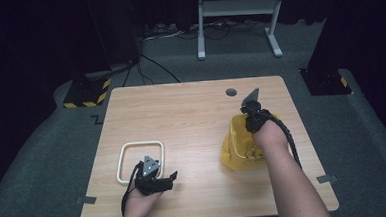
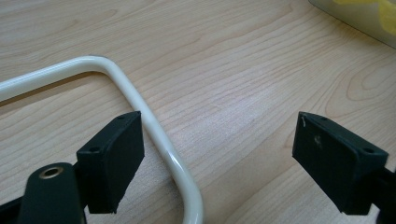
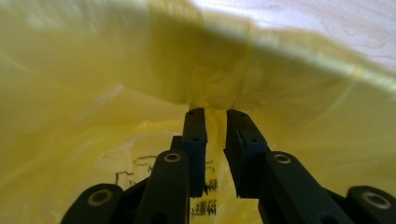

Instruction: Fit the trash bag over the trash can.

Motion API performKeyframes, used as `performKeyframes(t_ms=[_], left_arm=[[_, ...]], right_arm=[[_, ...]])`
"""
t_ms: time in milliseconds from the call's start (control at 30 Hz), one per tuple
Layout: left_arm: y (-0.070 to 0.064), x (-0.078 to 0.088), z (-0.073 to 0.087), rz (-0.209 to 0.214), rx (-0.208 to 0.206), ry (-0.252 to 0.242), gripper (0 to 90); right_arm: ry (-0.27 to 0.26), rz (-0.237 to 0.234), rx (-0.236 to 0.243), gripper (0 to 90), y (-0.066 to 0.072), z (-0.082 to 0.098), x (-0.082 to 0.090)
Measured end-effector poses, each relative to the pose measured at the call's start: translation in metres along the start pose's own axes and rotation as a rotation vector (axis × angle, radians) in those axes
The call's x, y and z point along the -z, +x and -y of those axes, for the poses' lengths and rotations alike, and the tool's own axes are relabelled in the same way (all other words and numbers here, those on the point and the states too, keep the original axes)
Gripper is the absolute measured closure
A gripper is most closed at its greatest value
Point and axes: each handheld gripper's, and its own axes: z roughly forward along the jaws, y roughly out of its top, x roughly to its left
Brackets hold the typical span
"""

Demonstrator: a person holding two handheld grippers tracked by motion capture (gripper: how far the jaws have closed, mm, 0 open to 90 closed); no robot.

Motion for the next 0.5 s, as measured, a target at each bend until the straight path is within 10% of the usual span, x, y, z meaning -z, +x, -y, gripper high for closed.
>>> performKeyframes(t_ms=[300,500], left_arm=[[-0.003,-0.001,-0.001,0.0,-0.009,0.005,16.7],[-0.002,-0.001,0.0,-0.003,-0.006,0.005,16.7]], right_arm=[[-0.011,-0.067,-0.011,67.3,-0.008,0.011,0.057],[-0.063,-0.127,0.085,71.1,0.024,0.012,0.1]])
